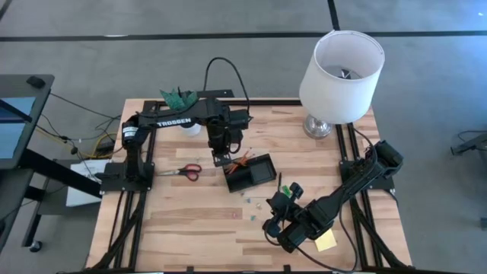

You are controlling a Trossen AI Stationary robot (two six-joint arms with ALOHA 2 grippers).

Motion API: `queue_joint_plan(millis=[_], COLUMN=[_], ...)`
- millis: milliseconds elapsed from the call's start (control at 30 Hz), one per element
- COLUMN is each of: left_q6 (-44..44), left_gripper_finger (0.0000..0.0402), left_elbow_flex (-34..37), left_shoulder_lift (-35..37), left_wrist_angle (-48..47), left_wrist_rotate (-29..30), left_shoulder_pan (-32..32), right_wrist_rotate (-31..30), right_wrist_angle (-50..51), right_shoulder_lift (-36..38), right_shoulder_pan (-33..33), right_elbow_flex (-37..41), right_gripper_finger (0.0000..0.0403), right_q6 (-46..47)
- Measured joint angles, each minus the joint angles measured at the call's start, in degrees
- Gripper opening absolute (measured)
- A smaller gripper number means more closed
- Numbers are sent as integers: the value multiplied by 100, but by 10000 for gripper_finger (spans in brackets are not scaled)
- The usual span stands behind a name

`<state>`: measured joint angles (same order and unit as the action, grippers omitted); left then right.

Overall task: Pick and place office supplies into organizer
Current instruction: Put the left black pen into the black desk organizer, then put the black pen into the black desk organizer

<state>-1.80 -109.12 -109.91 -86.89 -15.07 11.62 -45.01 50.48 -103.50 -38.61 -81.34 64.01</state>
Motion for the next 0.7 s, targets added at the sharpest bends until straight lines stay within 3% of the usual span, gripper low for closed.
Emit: queue_joint_plan(millis=[333,533,700], left_q6=[72,-114,-301], left_gripper_finger=[115,121,122], left_elbow_flex=[146,255,45], left_shoulder_lift=[2,7,6], left_wrist_angle=[118,594,829], left_wrist_rotate=[182,649,464], left_shoulder_pan=[-194,-281,-299], right_wrist_rotate=[0,0,-62], right_wrist_angle=[0,0,-2], right_shoulder_lift=[0,0,0], right_shoulder_pan=[0,0,-2], right_elbow_flex=[0,0,32], right_gripper_finger=[0,0,0], right_q6=[-2,-4,-2])
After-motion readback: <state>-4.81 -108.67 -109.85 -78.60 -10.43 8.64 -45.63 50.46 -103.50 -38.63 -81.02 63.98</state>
